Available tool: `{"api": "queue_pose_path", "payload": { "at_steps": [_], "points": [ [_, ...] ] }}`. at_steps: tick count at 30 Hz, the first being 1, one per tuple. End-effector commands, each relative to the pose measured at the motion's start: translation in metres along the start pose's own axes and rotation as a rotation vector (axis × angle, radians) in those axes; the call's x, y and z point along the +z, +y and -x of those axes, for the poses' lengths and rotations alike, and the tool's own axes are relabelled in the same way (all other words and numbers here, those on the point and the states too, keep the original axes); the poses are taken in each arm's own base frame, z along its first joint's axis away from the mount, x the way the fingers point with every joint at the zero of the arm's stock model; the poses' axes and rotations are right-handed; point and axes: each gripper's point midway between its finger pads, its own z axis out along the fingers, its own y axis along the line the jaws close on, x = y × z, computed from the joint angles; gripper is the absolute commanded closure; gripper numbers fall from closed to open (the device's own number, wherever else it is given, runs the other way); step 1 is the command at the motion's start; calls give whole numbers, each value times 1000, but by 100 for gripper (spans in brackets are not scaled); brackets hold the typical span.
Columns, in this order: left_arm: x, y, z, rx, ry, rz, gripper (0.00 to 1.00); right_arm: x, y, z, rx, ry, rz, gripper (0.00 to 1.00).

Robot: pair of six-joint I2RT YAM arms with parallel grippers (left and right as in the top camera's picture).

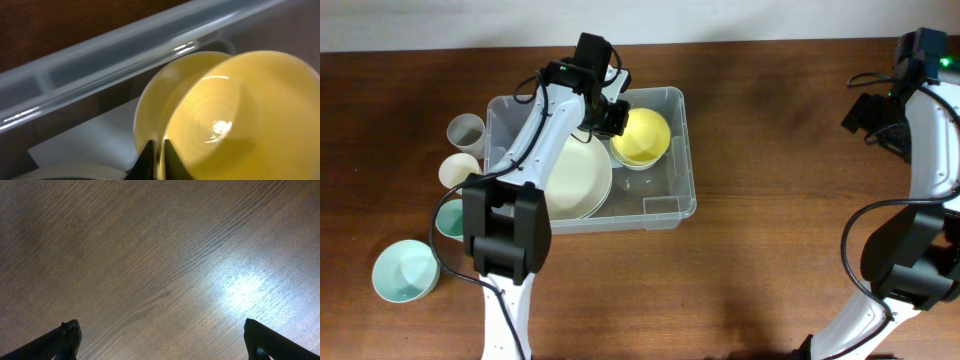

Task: Pack container
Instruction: 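Carry the yellow bowl into the bin onto the white bowl, then release the yellow bowl and move the left gripper to the green bowl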

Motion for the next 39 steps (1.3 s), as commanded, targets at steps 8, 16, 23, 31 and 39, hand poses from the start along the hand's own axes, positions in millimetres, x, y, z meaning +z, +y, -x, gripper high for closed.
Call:
{"api": "queue_pose_path", "payload": {
  "at_steps": [8,16,23,31,39],
  "points": [
    [-44,35,33,-26,-99,111,45,-3,-1,1,11,-10,2,1],
    [-185,115,24,-250,-169,262,37,-3,-1,1,11,-10,2,1],
    [-263,195,-31,-568,-219,280,32,-3,-1,1,11,-10,2,1],
    [-269,237,-139,-940,-22,354,31,-3,-1,1,11,-10,2,1],
    [-279,227,-296,-1490,21,605,25,-3,-1,1,11,-10,2,1]
  ]
}}
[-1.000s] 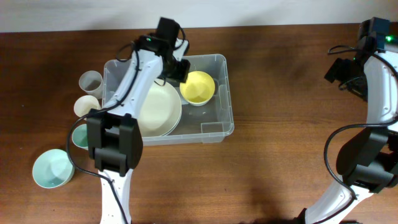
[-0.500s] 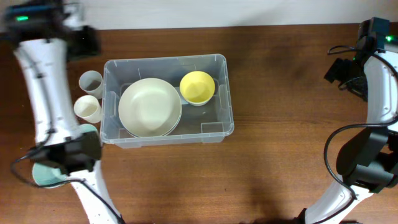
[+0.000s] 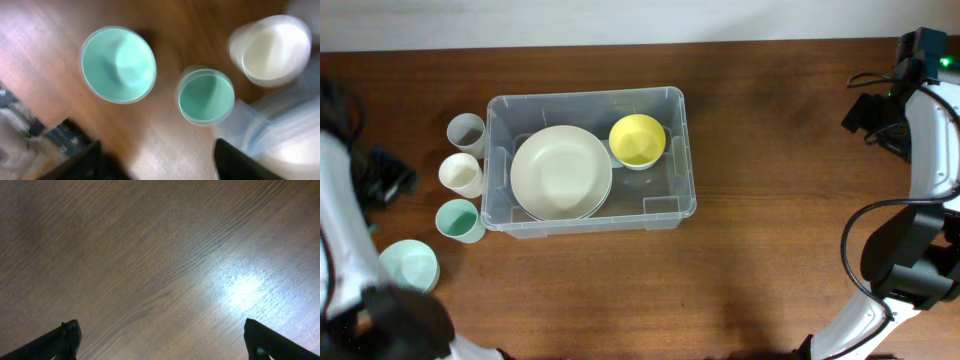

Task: Pack container
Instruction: 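Release the yellow bowl and move the left gripper to the green bowl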

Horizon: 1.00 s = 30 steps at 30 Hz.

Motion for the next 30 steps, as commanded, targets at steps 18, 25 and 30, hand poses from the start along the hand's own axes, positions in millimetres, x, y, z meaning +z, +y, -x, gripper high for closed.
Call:
{"api": "queue_pose_path", "payload": {
  "at_steps": [18,25,30],
  "points": [
    [139,119,-47,-544,13,24,25,-3,-1,1,11,-10,2,1],
    [177,113,-35,-540,62,30,27,-3,-1,1,11,-10,2,1],
    [195,109,-34,-538,94,29,36,-3,-1,1,11,-10,2,1]
  ]
}}
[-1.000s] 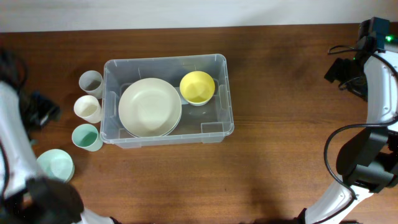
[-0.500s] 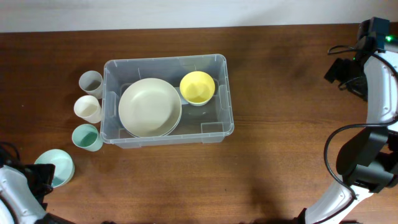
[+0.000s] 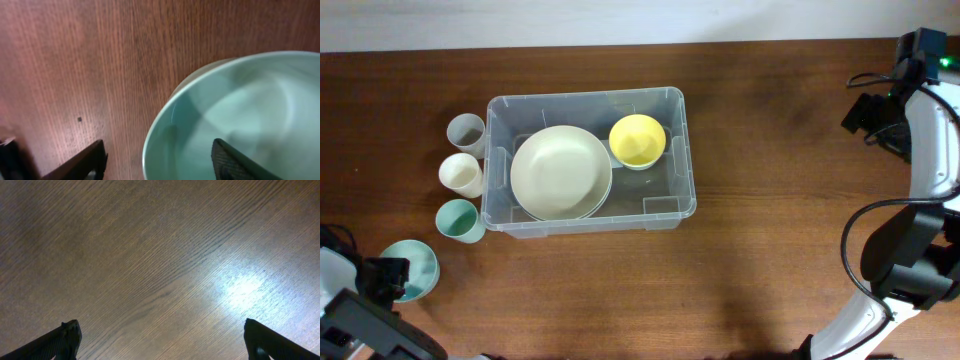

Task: Pack container
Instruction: 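Release the yellow bowl and move the left gripper to the green bowl, then grasp the light green bowl and place it onto the yellow bowl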

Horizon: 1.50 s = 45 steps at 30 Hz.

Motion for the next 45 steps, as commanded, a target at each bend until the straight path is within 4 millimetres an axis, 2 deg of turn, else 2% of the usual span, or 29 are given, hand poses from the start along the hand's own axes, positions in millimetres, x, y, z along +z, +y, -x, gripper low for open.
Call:
{"api": "queue_pose_path", "payload": {
  "at_steps": [1,2,3,4,7,10,13,15,16,18,20,21,22,23,25,27,28,29,30,32,34,36,37,38,39,40,42,44,45],
  "points": [
    [9,-1,-1,1,25,0,39,-3,-1,1,11,-10,2,1],
    [9,-1,-1,1,25,0,42,-3,-1,1,11,-10,2,1],
    [9,-1,-1,1,23,-2,57,-3,-1,1,11,-10,2,1],
    [9,-1,0,1,21,-2,63,-3,-1,1,11,-10,2,1],
    [9,-2,0,1,21,-7,79,-3,-1,1,11,-10,2,1],
    [9,-2,0,1,21,-7,99,-3,-1,1,11,-10,2,1],
    [9,-6,5,-1,-1,-22,99,-3,-1,1,11,-10,2,1],
    [4,-11,18,-14,-39,-46,99,-3,-1,1,11,-10,2,1],
    [-6,-14,32,-29,-77,-63,99,-3,-1,1,11,-10,2,1],
    [-38,-23,61,-49,-154,-121,99,-3,-1,1,11,-10,2,1],
    [-94,-49,91,-6,-260,-249,99,-3,-1,1,11,-10,2,1],
    [-133,-67,104,59,-334,-340,99,-3,-1,1,11,-10,2,1],
    [-158,-79,108,108,-377,-398,99,-3,-1,1,11,-10,2,1],
    [-219,-111,103,250,-458,-555,99,-3,-1,1,11,-10,2,1],
    [-279,-149,72,464,-503,-747,99,-3,-1,1,11,-10,2,1],
    [-335,-190,10,729,-521,-936,99,-3,-1,1,11,-10,2,1],
    [-348,-204,-16,818,-524,-981,99,-3,-1,1,11,-10,2,1],
    [-360,-222,-56,945,-524,-1020,99,-3,-1,1,11,-10,2,1],
    [-363,-232,-79,1008,-524,-1030,99,-3,-1,1,11,-10,2,1],
    [-353,-260,-153,1168,-488,-1010,99,-3,-1,1,11,-10,2,1],
    [-340,-279,-217,1313,-432,-1025,99,-3,-1,1,11,-10,2,1],
    [-323,-294,-276,1464,-377,-1041,99,-3,-1,1,11,-10,2,1],
    [-315,-298,-294,1512,-358,-1039,99,-3,-1,1,11,-10,2,1],
    [-296,-302,-324,1590,-323,-1017,99,-3,-1,1,11,-10,2,1],
    [-284,-305,-335,1613,-305,-992,99,-3,-1,1,11,-10,2,1],
    [-264,-308,-351,1646,-278,-944,99,-3,-1,1,11,-10,2,1],
    [-238,-311,-365,1677,-242,-890,99,-3,-1,1,11,-10,2,1],
    [-190,-319,-375,1699,-180,-782,99,-3,-1,1,11,-10,2,1],
    [-179,-320,-376,1702,-165,-761,99,-3,-1,1,11,-10,2,1]
  ]
}}
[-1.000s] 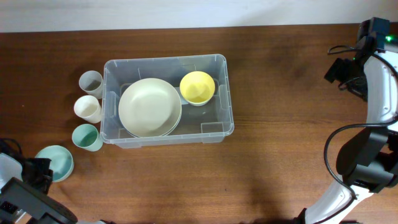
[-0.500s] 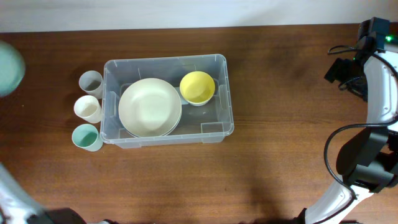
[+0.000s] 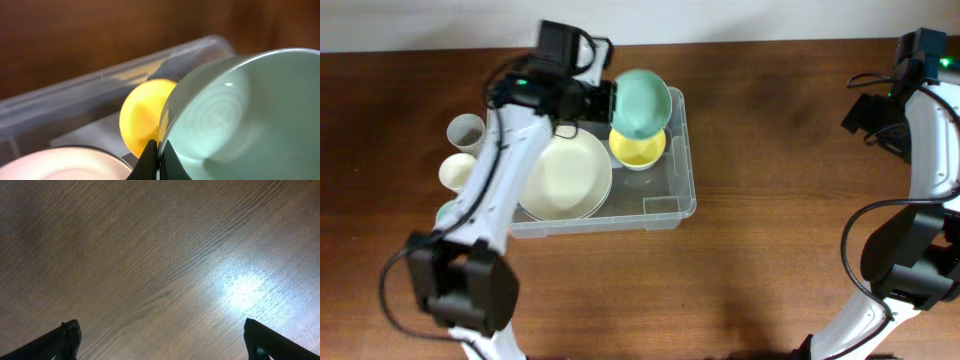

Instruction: Pack container

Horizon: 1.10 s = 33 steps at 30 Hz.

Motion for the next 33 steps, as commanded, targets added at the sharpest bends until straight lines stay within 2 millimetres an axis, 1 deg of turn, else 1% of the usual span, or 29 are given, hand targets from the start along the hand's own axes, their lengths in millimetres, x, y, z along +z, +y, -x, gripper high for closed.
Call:
{"api": "queue_pose_path", "payload": {
  "at_steps": [1,4,6,8,12,15,16,17,19,21,22,23,25,26,27,28,29,30,31,33],
  "points": [
    [37,23,-21,-5,89,59,99,-4,-1,1,11,-10,2,1],
    [56,30,-34,-16,135,63,99,-4,-1,1,11,-10,2,1],
    [63,32,-38,-20,151,64,99,-4,-1,1,11,-10,2,1],
    [74,36,-46,-26,178,67,99,-4,-1,1,11,-10,2,1],
    [84,40,-54,-33,204,69,99,-4,-1,1,11,-10,2,1],
    [86,41,-56,-35,210,70,99,-4,-1,1,11,-10,2,1],
    [86,41,-56,-35,211,70,95,-4,-1,1,11,-10,2,1],
    [86,41,-56,-35,211,71,83,-4,-1,1,11,-10,2,1],
    [86,41,-55,-34,207,70,38,-4,-1,1,11,-10,2,1],
    [87,41,-53,-31,199,69,19,-4,-1,1,11,-10,2,1],
    [85,40,-50,-18,191,67,5,-4,-1,1,11,-10,2,1],
    [83,40,-44,-3,176,67,1,-4,-1,1,11,-10,2,1],
    [69,41,-21,20,126,71,1,-4,-1,1,11,-10,2,1],
    [53,43,-2,19,83,82,1,-4,-1,1,11,-10,2,1],
    [44,45,7,19,63,89,0,-4,-1,1,11,-10,2,1],
    [22,51,27,12,17,115,1,-4,-1,1,11,-10,2,1],
    [-9,62,47,-1,-35,159,0,-4,-1,1,11,-10,2,1],
    [-34,72,60,-13,-74,193,1,-4,-1,1,11,-10,2,1],
    [-63,86,72,-33,-119,234,1,-4,-1,1,11,-10,3,1],
    [-104,111,81,-73,-171,299,0,-4,-1,1,11,-10,2,1]
  ]
}}
